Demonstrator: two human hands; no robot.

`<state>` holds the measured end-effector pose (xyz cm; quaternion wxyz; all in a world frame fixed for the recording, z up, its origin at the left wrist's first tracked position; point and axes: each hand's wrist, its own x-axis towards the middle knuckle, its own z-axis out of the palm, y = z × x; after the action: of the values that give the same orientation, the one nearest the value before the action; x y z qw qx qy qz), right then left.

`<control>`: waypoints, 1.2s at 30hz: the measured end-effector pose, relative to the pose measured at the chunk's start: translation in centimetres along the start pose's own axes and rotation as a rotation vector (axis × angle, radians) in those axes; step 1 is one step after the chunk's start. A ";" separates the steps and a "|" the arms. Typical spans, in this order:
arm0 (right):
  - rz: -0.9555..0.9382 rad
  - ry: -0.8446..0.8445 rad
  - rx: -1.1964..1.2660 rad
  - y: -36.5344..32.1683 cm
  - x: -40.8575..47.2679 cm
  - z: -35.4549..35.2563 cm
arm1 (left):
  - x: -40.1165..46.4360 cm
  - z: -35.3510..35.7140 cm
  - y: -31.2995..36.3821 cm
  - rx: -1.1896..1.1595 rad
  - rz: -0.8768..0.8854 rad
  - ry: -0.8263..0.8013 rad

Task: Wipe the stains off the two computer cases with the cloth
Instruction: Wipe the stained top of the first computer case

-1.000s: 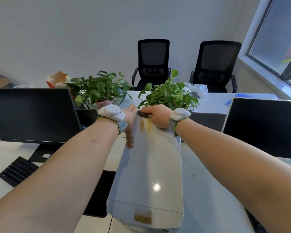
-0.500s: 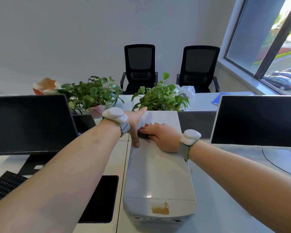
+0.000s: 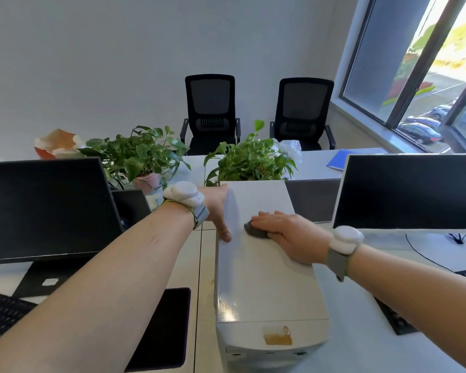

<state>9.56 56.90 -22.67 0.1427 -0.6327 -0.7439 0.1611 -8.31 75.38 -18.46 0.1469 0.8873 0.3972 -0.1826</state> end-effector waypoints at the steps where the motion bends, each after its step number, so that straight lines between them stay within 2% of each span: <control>1: 0.043 0.028 -0.021 0.7 1.1 -0.4 | 0.0 0.0 0.0 -0.002 -0.001 -0.003; 5: 0.222 0.103 -0.064 3.8 5.7 -1.9 | 0.0 0.1 0.0 -0.002 -0.008 -0.002; 10: 0.299 0.090 -0.109 4.1 10.8 -2.9 | -0.4 0.0 0.3 -0.029 -0.053 -0.003; 17: 0.090 0.015 -0.166 -0.2 14.1 -1.1 | -2.0 0.1 0.5 -0.029 -0.026 0.084; 24: -0.025 -0.056 -0.175 -1.1 11.0 0.5 | -3.4 1.1 0.7 0.093 -0.127 0.188; 27: -0.038 -0.028 -0.116 -2.1 8.4 1.0 | -4.4 1.7 0.5 0.172 -0.139 0.209; 32: -0.014 -0.026 -0.111 -4.5 4.7 2.0 | -6.8 2.0 0.6 -0.031 -0.087 0.236; 36: 0.030 -0.028 -0.119 -6.8 1.5 3.1 | -9.4 3.5 1.3 -0.044 -0.041 0.262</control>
<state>1.93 57.23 -22.59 0.0919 -0.6488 -0.7444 0.1279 -13.87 66.98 -17.24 0.1092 0.8918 0.4350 -0.0593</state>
